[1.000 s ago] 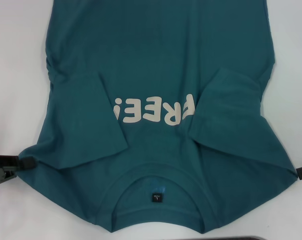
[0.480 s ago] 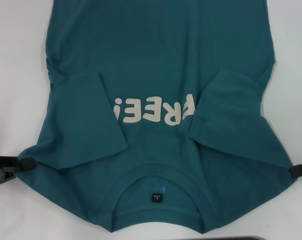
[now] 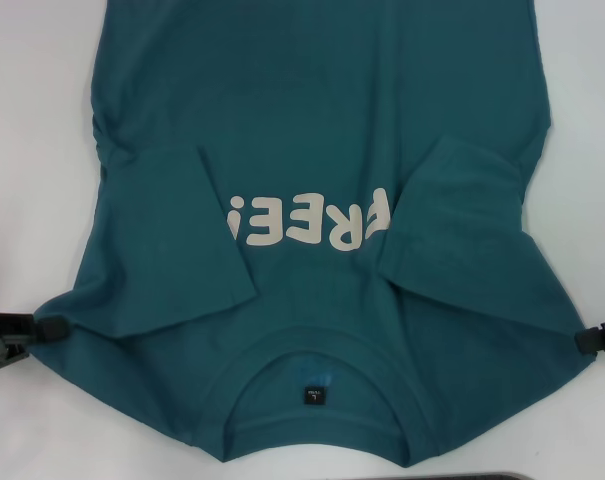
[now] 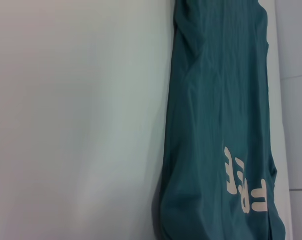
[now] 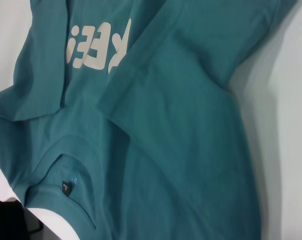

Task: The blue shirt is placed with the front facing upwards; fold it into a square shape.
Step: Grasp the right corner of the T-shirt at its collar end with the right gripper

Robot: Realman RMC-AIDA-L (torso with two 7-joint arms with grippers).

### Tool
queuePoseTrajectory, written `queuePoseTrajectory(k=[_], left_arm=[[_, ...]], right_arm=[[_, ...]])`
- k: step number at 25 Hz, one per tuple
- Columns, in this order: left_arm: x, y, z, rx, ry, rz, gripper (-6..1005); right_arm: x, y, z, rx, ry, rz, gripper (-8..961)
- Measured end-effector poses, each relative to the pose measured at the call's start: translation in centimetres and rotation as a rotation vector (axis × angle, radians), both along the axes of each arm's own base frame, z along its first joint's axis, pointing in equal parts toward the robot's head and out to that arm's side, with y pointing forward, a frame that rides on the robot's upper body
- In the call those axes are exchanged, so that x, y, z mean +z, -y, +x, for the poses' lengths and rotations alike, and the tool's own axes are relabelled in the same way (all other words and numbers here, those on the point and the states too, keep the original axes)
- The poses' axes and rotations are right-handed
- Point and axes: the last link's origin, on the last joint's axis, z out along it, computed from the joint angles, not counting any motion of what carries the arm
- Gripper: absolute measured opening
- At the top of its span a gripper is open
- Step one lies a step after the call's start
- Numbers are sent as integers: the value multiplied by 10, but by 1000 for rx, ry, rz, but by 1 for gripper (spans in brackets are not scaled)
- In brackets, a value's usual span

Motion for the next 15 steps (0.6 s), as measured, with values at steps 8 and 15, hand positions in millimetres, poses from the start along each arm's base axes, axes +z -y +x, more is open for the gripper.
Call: queuePoseTrajectory(k=[8,15], left_arm=[[0,1,-2,7,-3,2,30],[0,2,-2,6,-4,1,29]], right_arm=[[-2,-1,-1,-7,5,-11,853],[-4,0,-1,-12,12,-20,853]])
